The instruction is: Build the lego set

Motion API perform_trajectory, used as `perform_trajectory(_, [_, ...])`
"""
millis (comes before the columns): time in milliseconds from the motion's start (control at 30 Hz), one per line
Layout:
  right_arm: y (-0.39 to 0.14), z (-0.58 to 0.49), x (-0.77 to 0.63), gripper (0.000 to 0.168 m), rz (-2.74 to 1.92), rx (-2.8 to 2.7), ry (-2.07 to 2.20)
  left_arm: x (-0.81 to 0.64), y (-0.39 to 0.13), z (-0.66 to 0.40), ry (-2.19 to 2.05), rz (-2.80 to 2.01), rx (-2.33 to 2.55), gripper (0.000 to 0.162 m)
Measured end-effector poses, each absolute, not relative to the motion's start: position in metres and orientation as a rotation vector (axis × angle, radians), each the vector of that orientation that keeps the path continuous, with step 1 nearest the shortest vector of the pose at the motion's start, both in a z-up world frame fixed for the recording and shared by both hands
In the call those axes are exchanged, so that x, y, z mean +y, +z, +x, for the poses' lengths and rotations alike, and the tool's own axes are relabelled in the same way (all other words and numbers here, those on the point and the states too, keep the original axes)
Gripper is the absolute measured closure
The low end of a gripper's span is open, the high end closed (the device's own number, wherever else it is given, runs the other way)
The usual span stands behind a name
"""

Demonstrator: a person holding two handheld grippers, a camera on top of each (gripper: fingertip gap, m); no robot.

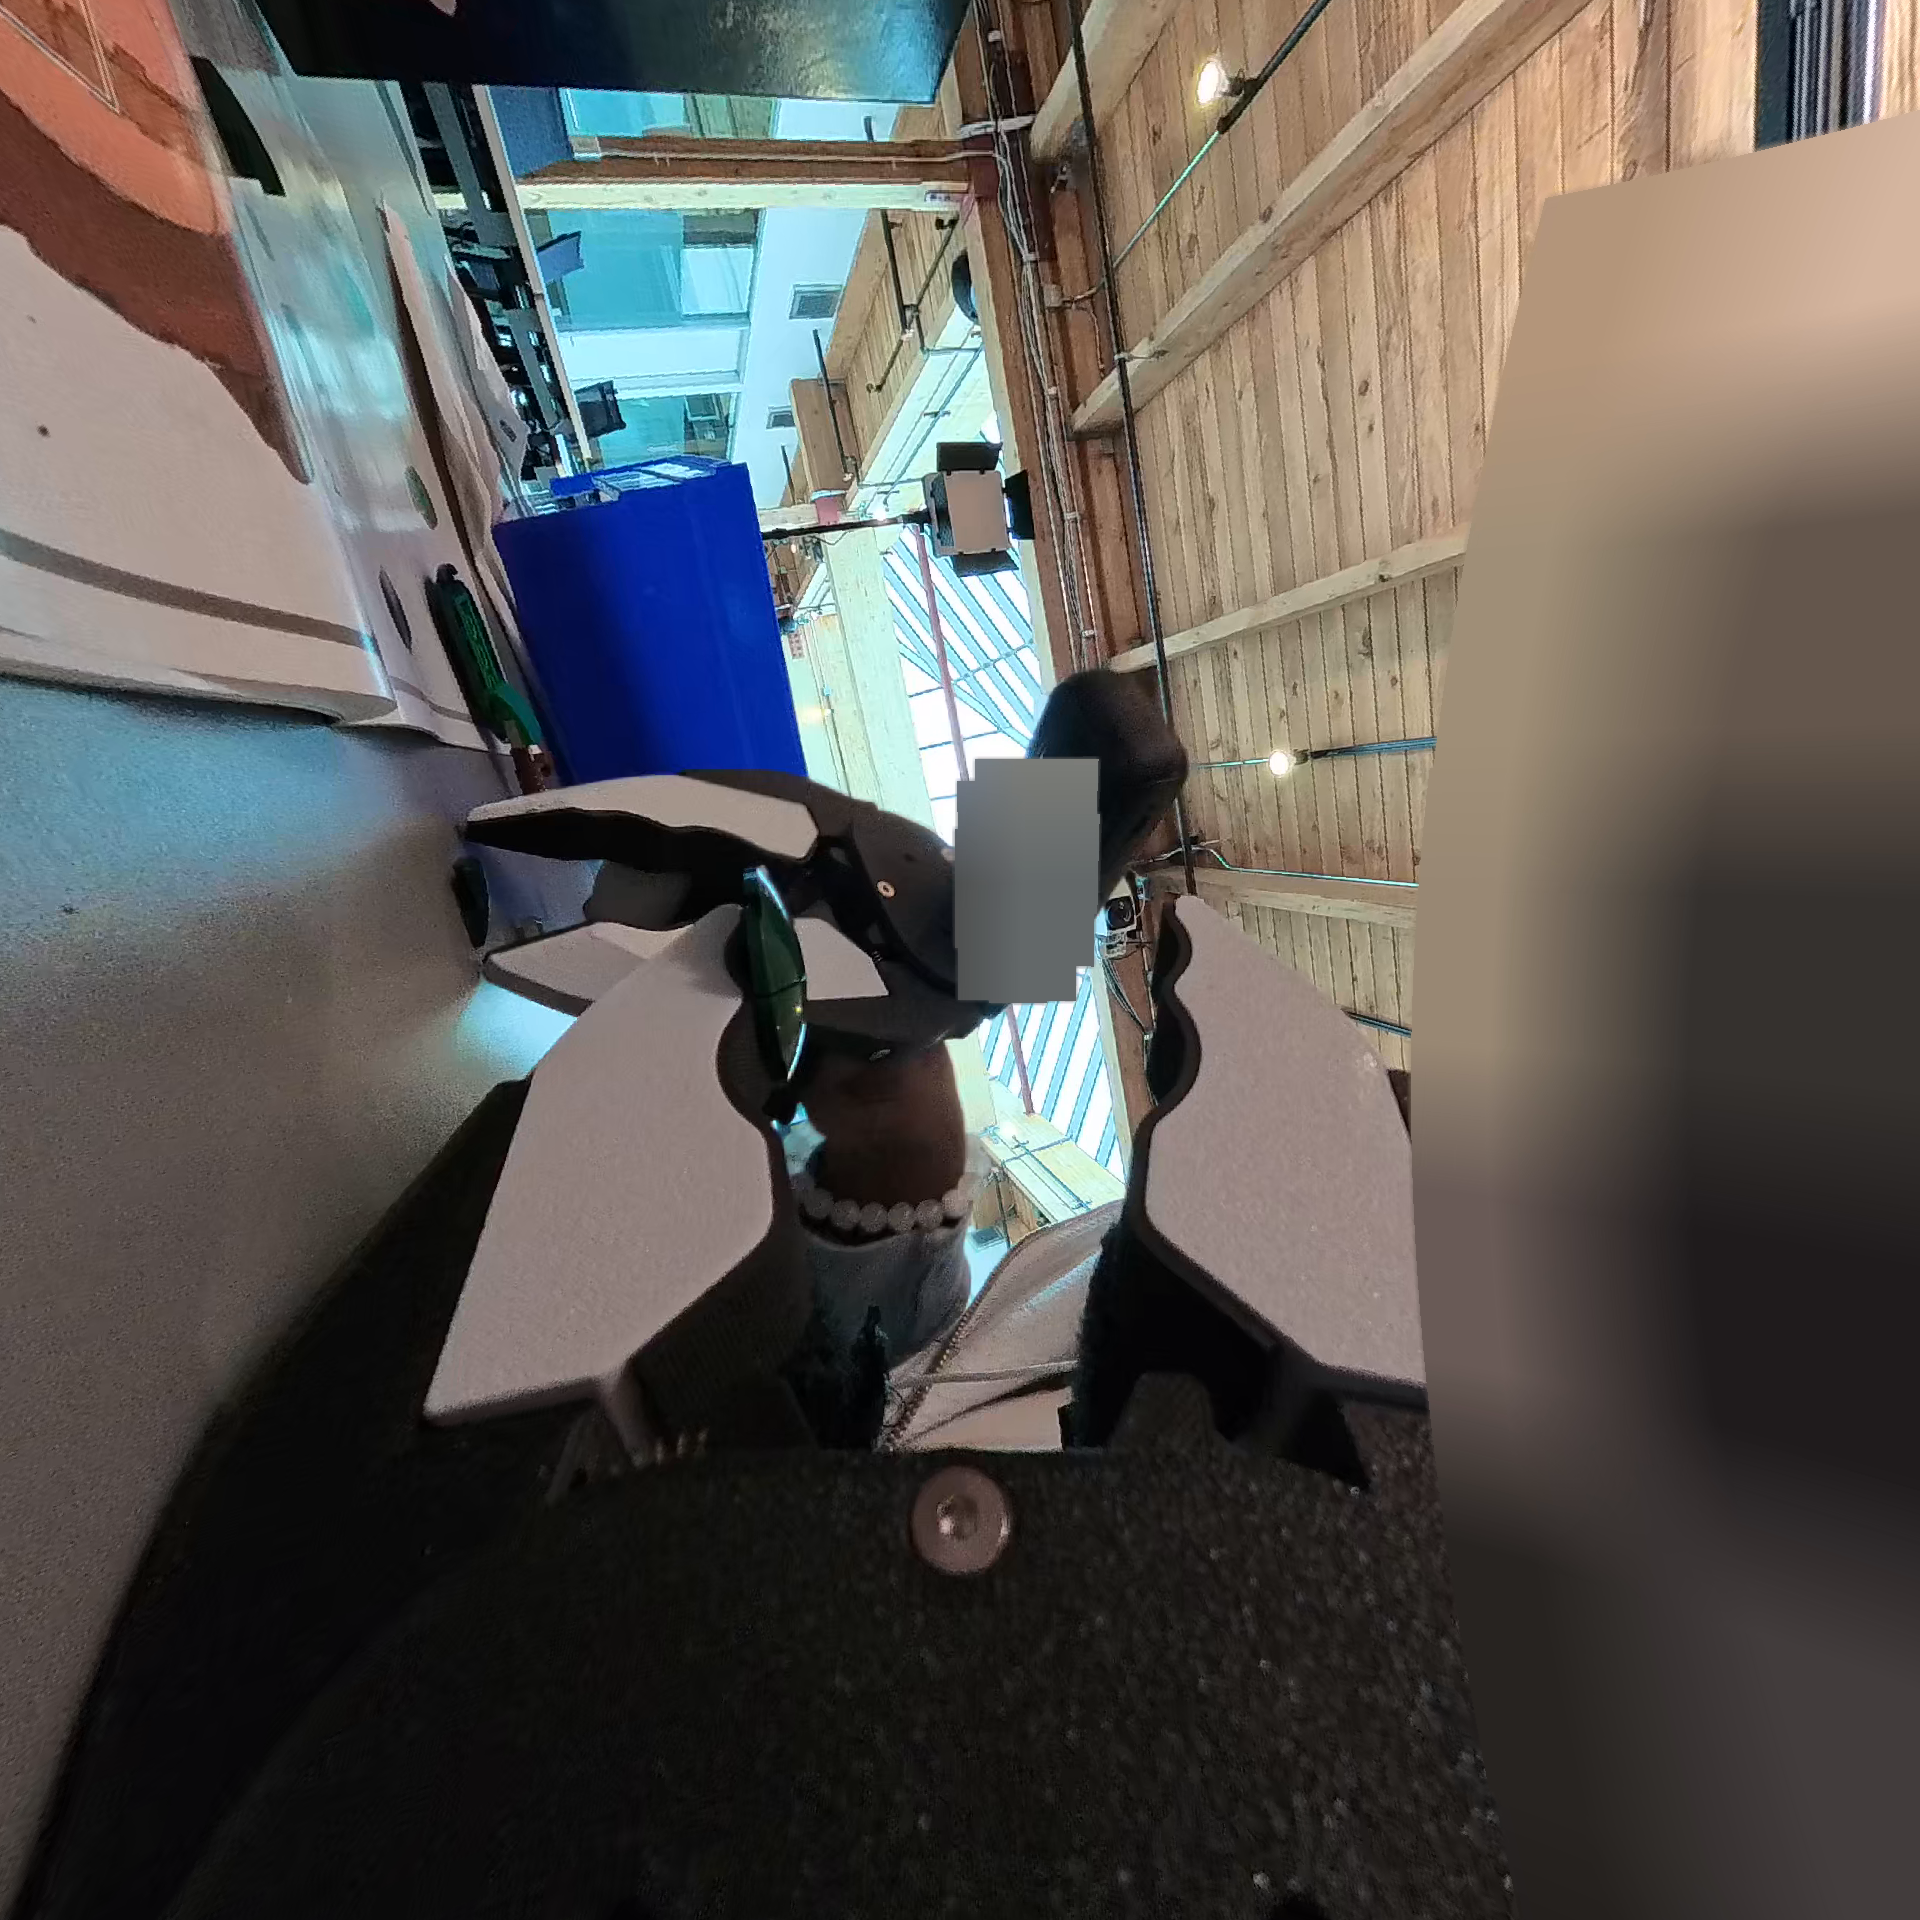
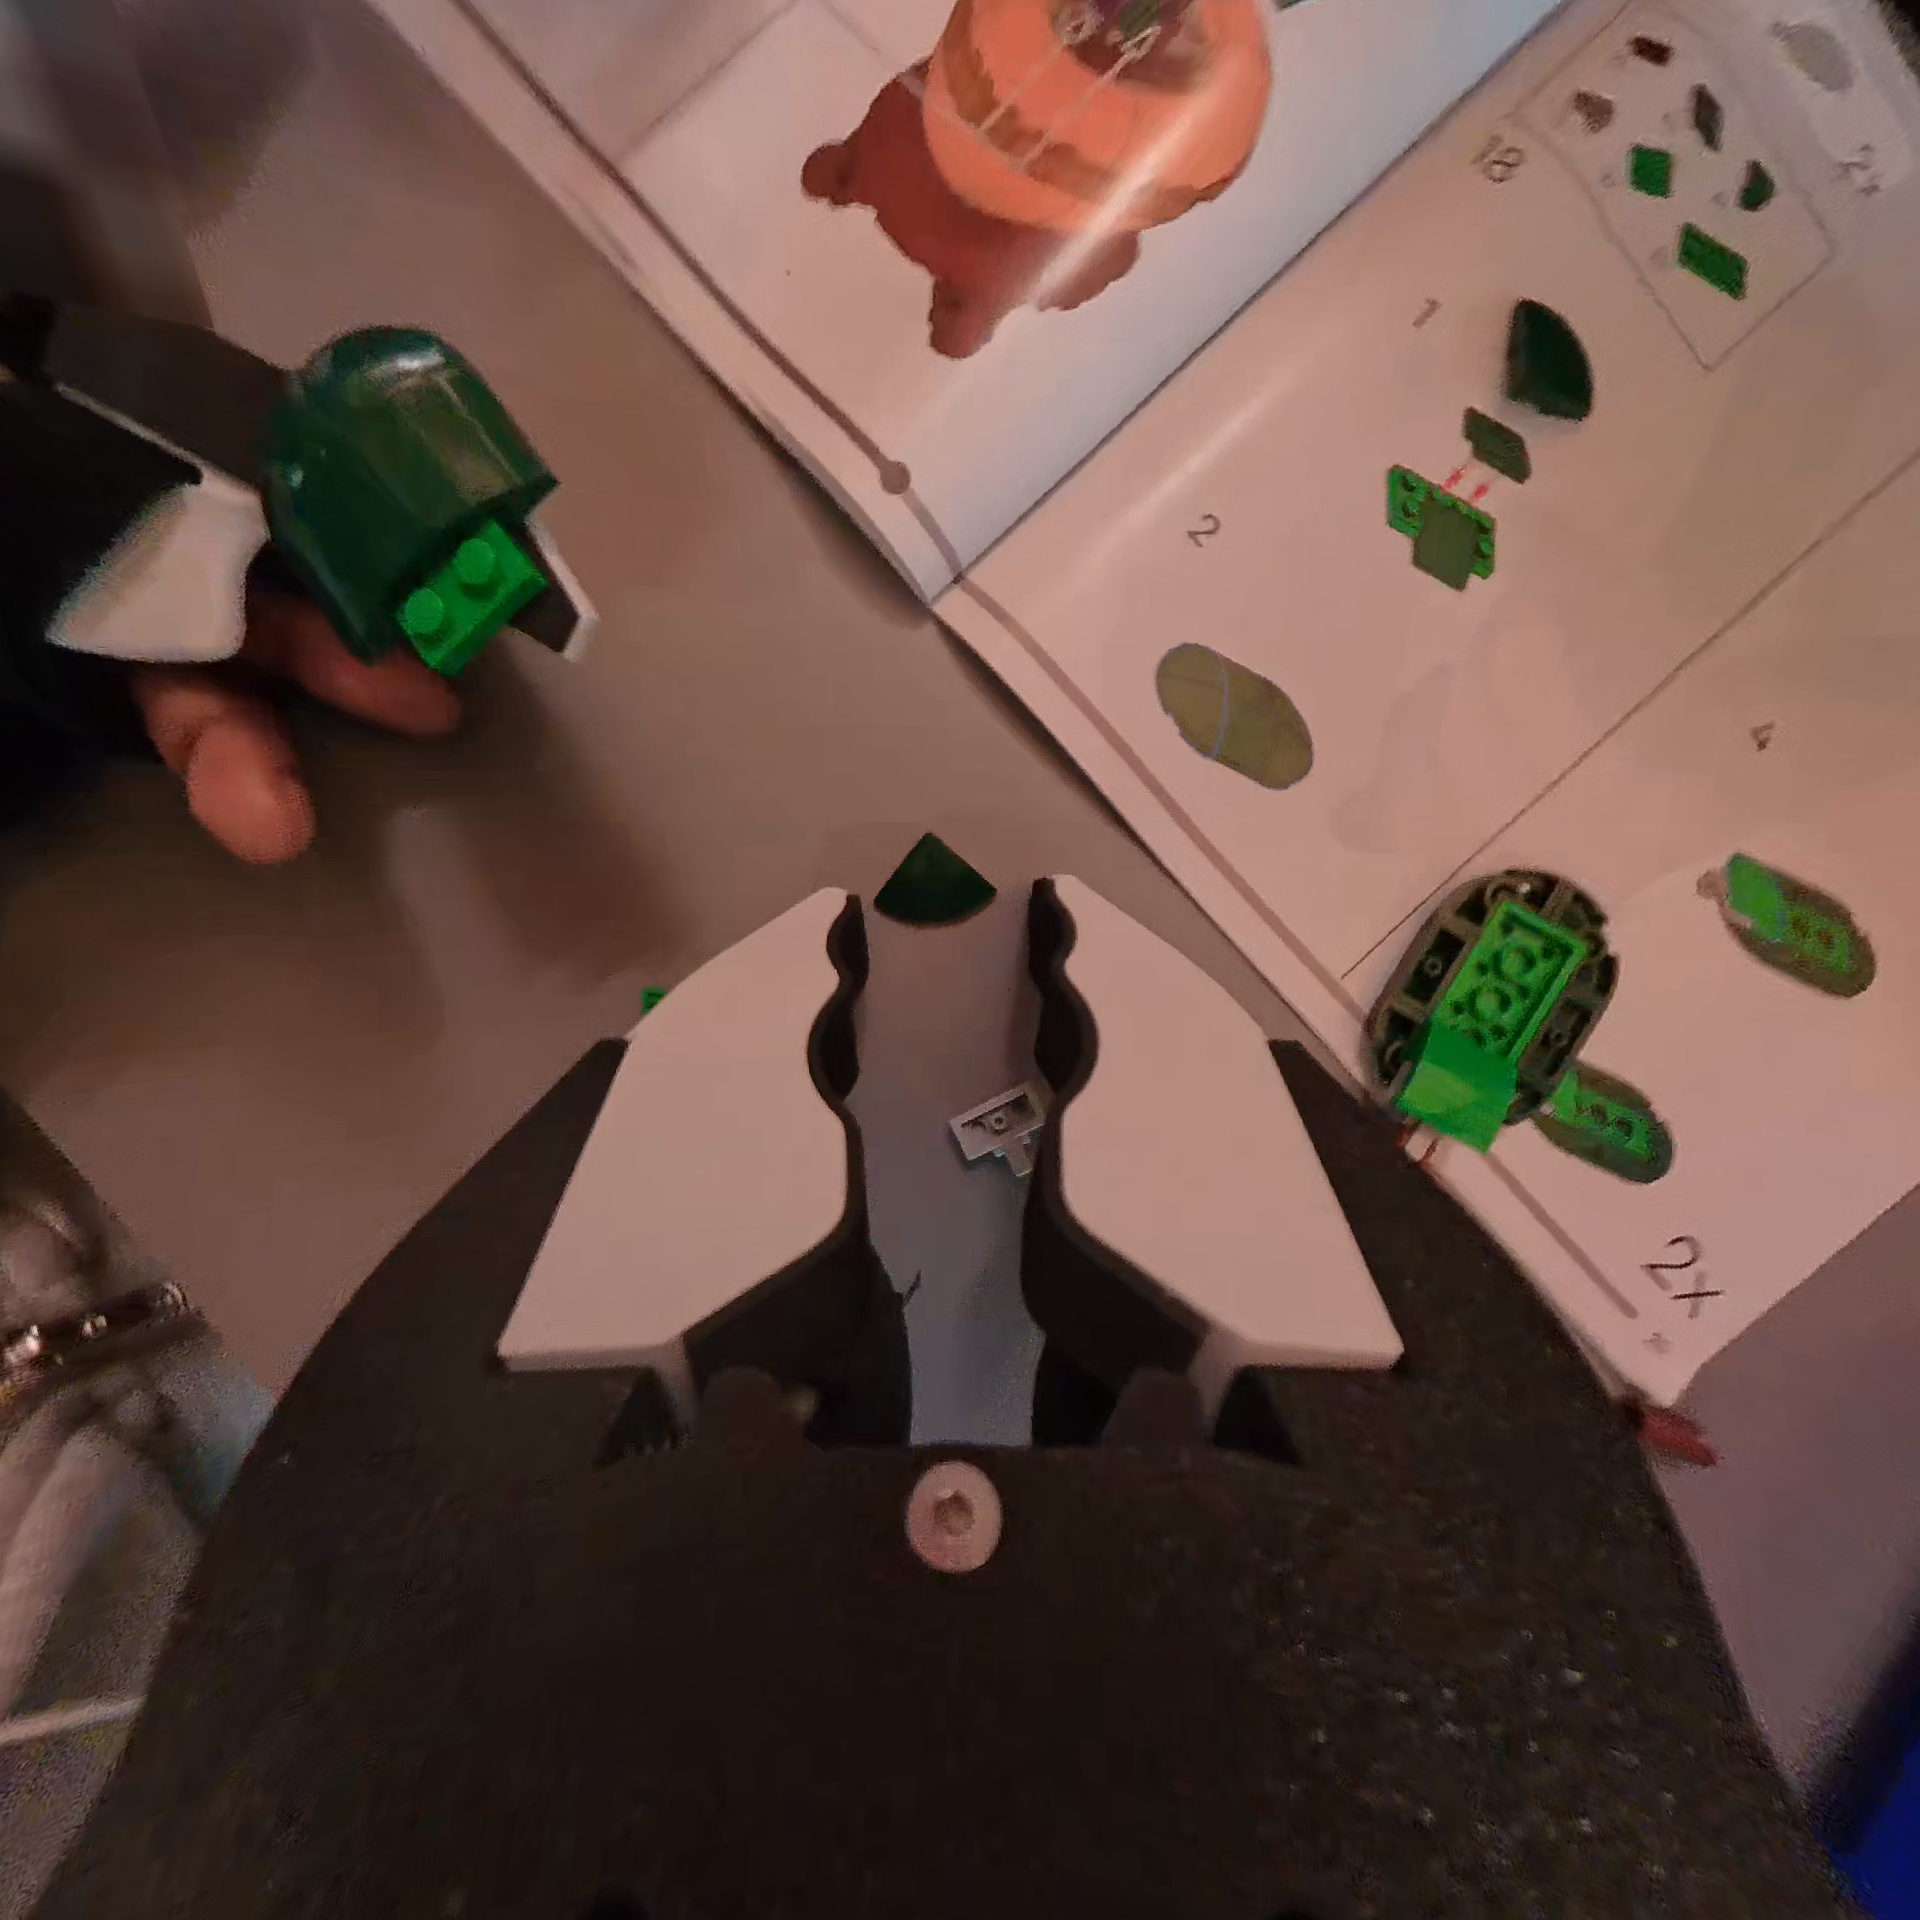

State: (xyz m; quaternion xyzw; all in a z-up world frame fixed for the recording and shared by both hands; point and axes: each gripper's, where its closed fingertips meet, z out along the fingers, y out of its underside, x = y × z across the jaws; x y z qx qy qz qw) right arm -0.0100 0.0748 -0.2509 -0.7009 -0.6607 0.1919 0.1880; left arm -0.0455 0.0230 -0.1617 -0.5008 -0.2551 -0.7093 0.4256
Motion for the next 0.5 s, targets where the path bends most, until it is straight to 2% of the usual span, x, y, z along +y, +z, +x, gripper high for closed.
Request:
perform_trajectory(33, [-0.2511, -0.0107, 0.0732, 0.14, -1.978, -1.92, 0.508, 0.0231, -0.1619, -0.0457, -1.773, -1.252, -0.638, 0.091])
perform_trajectory(233, [-0.2519, -0.0114, 0.0727, 0.141, -2.03, -2.075, 0.355, 0.0229, -0.1616, -0.0454, -1.773, -1.252, -0.636, 0.091])
perform_trajectory(500, [-0.2518, -0.0104, 0.073, 0.149, -1.958, -2.131, 0.405, 0.0233, -0.1615, -0.0453, -1.776, -1.253, -0.635, 0.091])
